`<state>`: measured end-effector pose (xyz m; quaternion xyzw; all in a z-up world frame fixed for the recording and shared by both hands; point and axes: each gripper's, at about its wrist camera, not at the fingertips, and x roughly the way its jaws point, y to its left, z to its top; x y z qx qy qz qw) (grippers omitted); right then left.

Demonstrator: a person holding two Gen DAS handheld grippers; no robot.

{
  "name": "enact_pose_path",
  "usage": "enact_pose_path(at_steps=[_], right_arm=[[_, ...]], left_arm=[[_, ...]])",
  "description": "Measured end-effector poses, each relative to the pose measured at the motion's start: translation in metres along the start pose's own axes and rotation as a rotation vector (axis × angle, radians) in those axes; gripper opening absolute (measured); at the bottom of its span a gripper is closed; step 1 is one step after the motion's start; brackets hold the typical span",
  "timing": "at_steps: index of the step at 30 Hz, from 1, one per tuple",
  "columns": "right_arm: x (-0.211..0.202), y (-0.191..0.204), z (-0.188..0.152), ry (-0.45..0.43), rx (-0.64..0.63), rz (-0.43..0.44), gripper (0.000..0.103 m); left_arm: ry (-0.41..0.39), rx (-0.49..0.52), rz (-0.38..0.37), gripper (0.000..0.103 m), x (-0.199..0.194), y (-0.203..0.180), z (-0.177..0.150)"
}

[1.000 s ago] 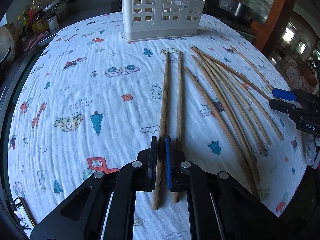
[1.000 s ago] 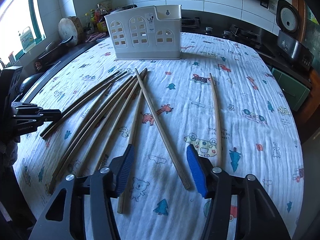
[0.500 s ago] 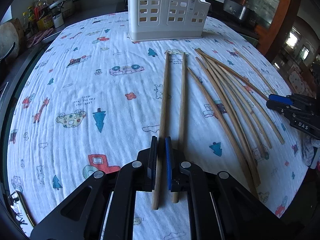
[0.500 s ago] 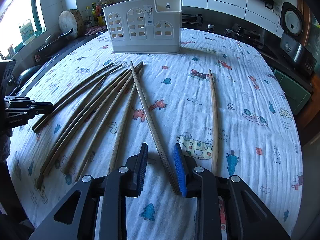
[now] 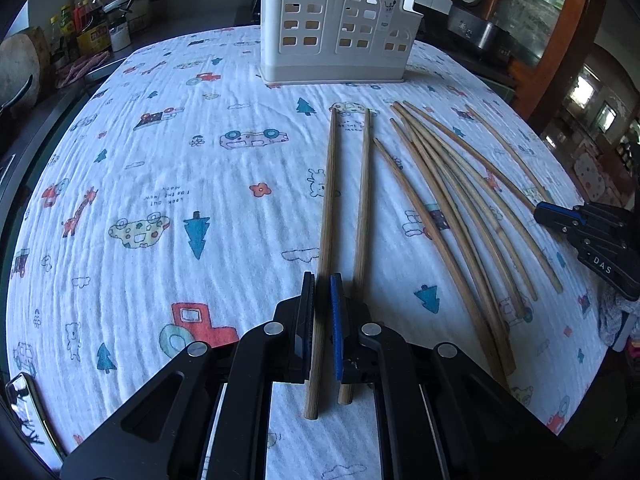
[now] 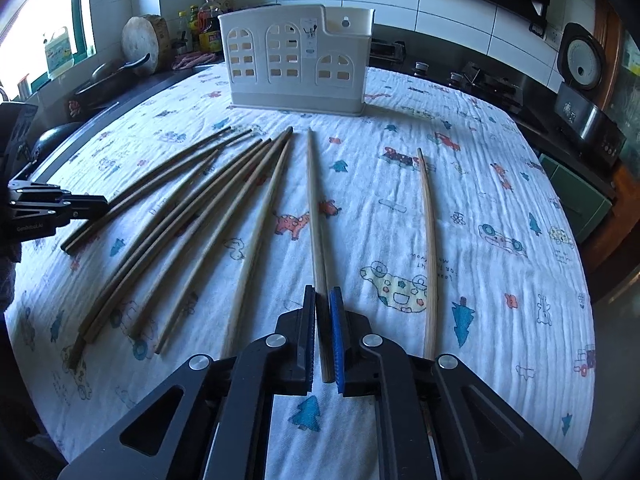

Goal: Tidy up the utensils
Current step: 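Close the left tool on one chopstick while the right tool closes on another, then lift the held chopsticks with both tools and carry them over the white caddy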

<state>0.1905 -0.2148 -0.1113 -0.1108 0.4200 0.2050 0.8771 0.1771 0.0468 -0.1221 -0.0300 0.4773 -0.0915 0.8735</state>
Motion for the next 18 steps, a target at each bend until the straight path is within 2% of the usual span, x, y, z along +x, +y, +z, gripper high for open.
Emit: enact_pose_path(at_steps=[6, 13, 18], right_arm=[[-0.03, 0.007, 0.011, -0.071, -0.011, 0.005, 0.007], [-0.068, 0.015, 0.042, -0.183, -0.029, 0.015, 0.007], [-0.081, 0.024, 0.073, -0.233, -0.072, 0.022, 0.007]], left_arm=[[-0.023, 0.001, -0.002, 0.006, -0.014, 0.0, 0.0], [-0.117, 0.026, 0.001, 0.006, -0.053, -0.003, 0.01], [-0.18, 0.048, 0.0, 0.006, -0.074, -0.007, 0.025]])
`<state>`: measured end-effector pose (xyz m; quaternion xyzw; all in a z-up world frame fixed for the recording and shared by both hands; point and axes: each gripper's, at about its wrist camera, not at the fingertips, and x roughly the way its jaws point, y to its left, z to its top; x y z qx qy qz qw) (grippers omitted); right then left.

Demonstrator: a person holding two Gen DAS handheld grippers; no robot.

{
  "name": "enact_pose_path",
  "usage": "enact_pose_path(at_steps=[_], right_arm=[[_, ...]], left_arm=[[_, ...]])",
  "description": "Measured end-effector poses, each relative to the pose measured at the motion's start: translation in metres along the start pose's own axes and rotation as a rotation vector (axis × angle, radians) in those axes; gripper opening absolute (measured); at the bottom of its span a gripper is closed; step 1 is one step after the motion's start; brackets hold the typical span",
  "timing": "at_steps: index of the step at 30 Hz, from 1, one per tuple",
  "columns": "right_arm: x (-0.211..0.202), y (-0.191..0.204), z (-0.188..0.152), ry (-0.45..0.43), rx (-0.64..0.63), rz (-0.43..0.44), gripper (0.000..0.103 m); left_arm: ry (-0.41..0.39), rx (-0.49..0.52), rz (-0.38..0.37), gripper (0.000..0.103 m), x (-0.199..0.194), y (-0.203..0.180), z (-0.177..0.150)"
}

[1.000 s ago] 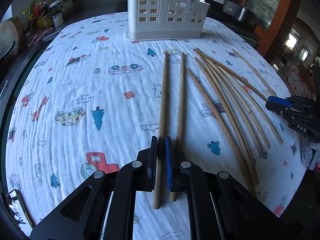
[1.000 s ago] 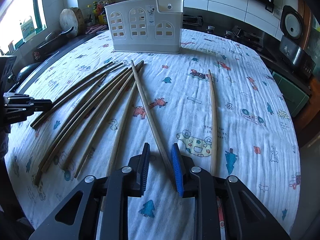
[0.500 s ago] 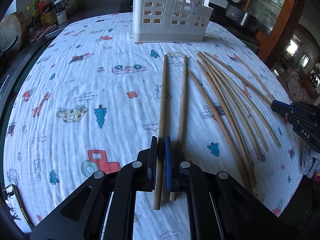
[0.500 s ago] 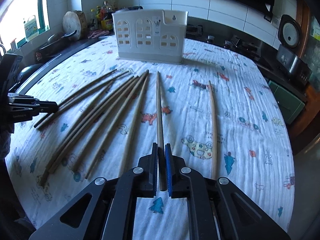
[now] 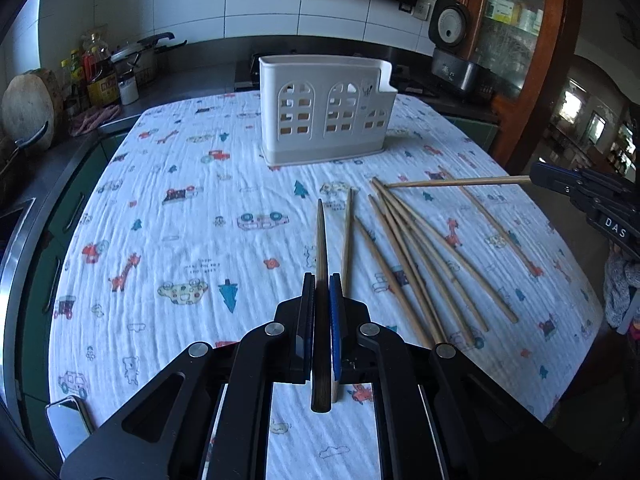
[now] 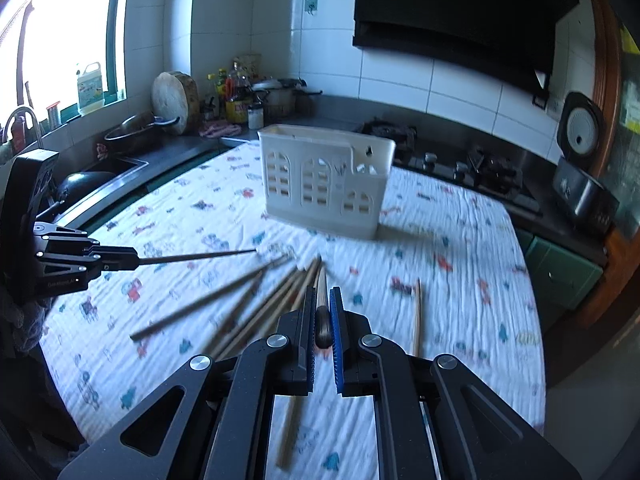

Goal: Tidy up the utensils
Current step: 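Lift the held chopsticks with both tools and carry them over the white caddy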

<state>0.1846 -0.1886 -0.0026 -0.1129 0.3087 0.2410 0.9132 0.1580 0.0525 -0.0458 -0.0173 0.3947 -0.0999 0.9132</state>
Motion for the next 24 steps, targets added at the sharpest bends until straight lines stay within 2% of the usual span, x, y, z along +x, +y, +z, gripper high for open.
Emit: enact_pose_path(at_steps=[8, 12, 17, 20, 24], right_arm=[[0.019, -0.004, 0.054, -0.038, 0.01, 0.016, 0.007], [0.026, -0.008, 0.072, -0.043, 0.016, 0.015, 0.007], [0.03, -0.004, 0.079, -0.052, 0.006, 0.014, 0.007], [0.031, -0.002, 0.079, -0.06, 0.002, 0.014, 0.007], [0.035, -0.003, 0.082, -0.059, 0.009, 0.008, 0.007]], left_arm=[[-0.06, 0.027, -0.009, 0.006, -0.01, -0.005, 0.035], [-0.032, 0.064, -0.007, 0.006, -0.011, -0.008, 0.046], [0.074, 0.077, 0.007, 0.006, -0.002, 0.001, 0.043], [0.081, 0.081, 0.023, 0.006, -0.002, 0.006, 0.041], [0.069, 0.047, -0.007, 0.006, -0.001, 0.01, 0.044]])
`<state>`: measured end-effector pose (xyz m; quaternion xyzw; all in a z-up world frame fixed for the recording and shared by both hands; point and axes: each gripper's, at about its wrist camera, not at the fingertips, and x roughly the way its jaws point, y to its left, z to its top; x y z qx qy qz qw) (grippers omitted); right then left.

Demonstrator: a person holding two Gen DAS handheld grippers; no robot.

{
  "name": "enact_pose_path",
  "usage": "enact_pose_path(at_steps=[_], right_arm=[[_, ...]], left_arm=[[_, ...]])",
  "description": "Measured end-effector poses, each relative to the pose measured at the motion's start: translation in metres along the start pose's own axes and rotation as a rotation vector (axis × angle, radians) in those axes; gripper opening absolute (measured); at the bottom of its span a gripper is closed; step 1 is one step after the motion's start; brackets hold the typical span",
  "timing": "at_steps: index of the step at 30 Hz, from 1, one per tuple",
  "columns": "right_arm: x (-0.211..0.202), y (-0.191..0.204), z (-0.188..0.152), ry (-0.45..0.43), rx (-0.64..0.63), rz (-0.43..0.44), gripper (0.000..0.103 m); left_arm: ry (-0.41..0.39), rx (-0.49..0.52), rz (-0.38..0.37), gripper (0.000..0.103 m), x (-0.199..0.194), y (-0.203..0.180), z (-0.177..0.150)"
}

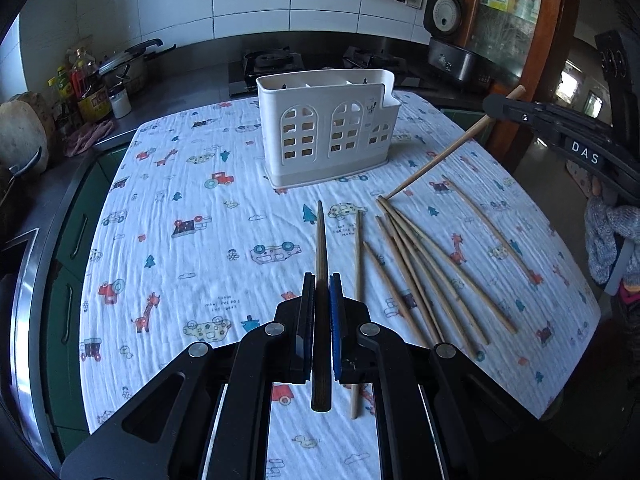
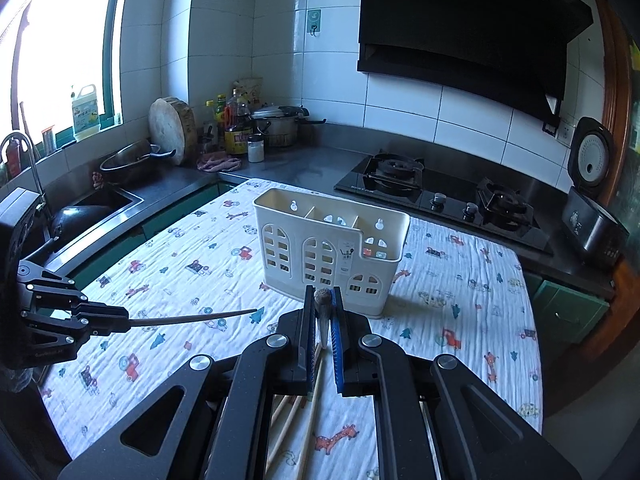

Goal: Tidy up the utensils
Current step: 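Lift the held chopsticks with both tools and carry them over the white caddy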

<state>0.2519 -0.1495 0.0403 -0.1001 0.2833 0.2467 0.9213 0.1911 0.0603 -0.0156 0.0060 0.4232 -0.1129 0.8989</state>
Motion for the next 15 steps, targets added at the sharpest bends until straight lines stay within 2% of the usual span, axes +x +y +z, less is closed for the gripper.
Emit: enact_pose_path(at_steps=[6, 11, 15], right_arm=[[0.004, -0.003, 0.005, 0.003, 0.004, -0.009, 0.007], [0.008, -0.005, 0.011, 0.003, 0.012, -0.002, 0.007], [0.006, -0.007, 0.021, 0.002, 0.014, 0.005, 0.007]], left_arm=[[0.024, 0.048, 0.042, 0.006, 0.01, -0.007, 0.007], [-0.042, 0.074, 0.083, 0.006, 0.0, -0.012, 0.015], [-0.079, 0.089, 0.073, 0.006, -0.007, -0.016, 0.024]])
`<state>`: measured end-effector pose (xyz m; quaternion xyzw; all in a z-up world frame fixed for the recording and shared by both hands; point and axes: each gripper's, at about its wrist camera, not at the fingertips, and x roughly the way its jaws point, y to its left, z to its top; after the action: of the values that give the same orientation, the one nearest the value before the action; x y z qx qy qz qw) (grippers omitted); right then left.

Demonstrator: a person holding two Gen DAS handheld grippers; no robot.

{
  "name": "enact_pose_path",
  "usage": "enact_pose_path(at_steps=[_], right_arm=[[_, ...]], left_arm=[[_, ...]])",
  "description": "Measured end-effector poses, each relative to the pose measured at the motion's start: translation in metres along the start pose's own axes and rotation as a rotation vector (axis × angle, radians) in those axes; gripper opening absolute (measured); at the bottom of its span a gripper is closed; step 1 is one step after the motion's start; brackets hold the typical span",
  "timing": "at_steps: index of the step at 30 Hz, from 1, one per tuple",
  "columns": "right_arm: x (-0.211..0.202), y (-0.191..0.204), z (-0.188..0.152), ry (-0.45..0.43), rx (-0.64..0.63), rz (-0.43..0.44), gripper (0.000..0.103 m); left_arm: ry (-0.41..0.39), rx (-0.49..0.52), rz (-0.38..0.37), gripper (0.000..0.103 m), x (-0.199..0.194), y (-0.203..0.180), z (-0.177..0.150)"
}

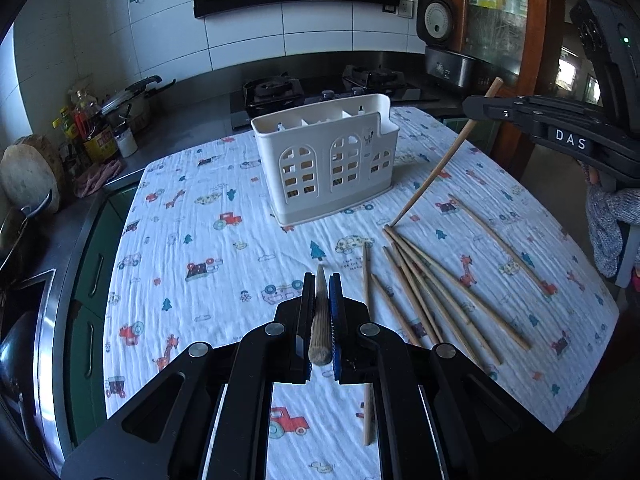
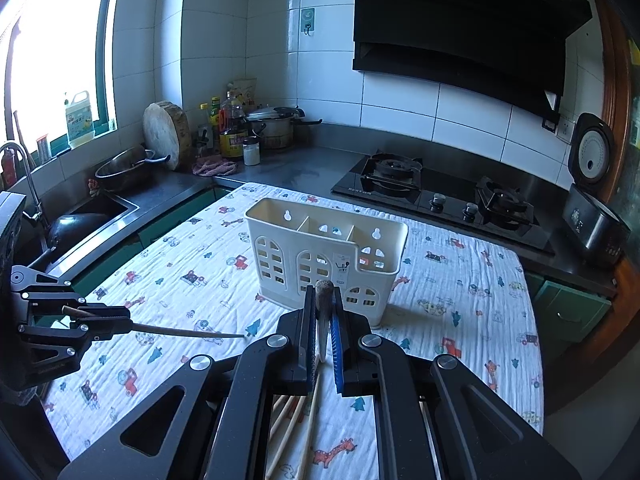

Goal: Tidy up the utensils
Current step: 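Lift the held chopsticks with both tools and carry them over the white caddy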

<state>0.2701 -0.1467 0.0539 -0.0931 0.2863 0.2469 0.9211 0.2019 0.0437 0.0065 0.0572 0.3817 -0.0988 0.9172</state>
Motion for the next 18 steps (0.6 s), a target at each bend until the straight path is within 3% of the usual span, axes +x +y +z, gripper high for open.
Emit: enact_pose_path(at_steps=[7, 18], right_arm=[[-0.016, -0.015, 0.043, -0.022, 0.003, 0.0, 0.007], [-0.031, -0.042, 0.13, -0.069, -0.004, -0.082, 0.007]], left_arm=[[-0.064, -0.004, -0.023, 0.006, -0.016, 0.003, 0.032], [-0.223, -0.018, -0.05, 0.006, -0.055, 0.013, 0.116]])
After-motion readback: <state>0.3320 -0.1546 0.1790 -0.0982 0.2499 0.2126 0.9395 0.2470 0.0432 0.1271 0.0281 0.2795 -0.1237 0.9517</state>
